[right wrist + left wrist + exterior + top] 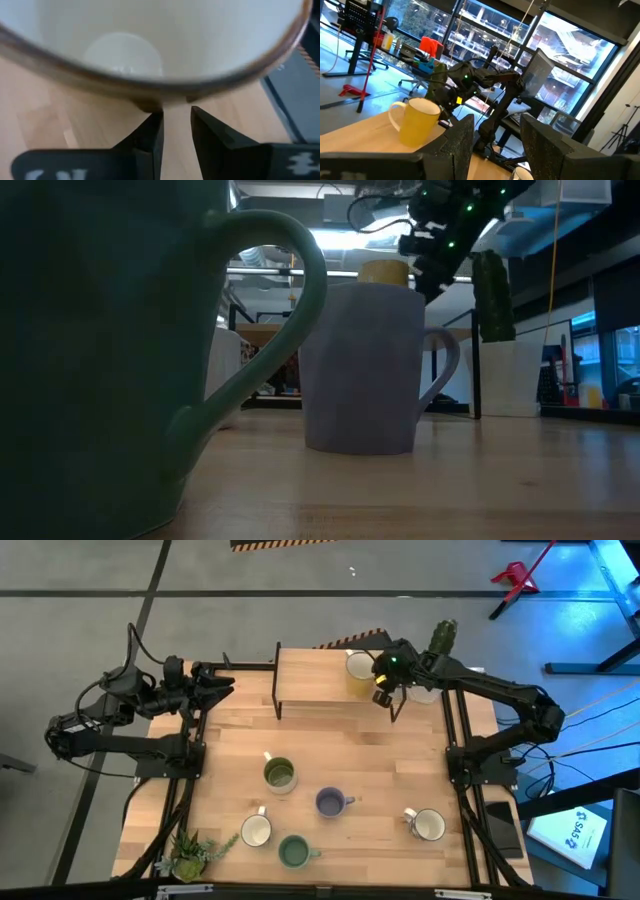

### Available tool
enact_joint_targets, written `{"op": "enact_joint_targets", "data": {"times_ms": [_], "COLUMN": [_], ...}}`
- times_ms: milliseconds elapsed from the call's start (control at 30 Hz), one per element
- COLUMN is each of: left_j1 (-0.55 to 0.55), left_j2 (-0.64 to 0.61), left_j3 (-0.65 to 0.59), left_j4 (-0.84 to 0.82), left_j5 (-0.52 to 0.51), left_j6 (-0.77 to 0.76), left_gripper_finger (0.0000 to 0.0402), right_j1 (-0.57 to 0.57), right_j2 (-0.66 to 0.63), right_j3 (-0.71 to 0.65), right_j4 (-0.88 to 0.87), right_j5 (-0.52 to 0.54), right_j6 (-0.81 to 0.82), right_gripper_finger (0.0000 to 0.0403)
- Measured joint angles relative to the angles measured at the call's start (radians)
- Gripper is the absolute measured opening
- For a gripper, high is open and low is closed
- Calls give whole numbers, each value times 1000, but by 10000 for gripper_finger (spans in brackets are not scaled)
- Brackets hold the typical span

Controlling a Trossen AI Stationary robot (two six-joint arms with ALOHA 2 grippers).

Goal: Place coffee mugs
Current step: Put the yellow mug on the shelf

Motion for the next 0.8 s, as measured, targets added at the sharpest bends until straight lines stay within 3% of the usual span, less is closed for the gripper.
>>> {"op": "enact_joint_targets", "data": {"times_ms": [300,800], "left_j1": [0,0], "left_j2": [0,0], "left_j3": [0,0], "left_j4": [-9,-10], "left_j5": [0,1], "left_j6": [0,0], "left_gripper_finger": [153,153], "right_j1": [1,16], "right_j2": [93,178], "right_j3": [0,0], "right_j4": [147,379], "right_j5": [-130,-201], "right_j6": [31,82], "right_gripper_finger": [83,83]}}
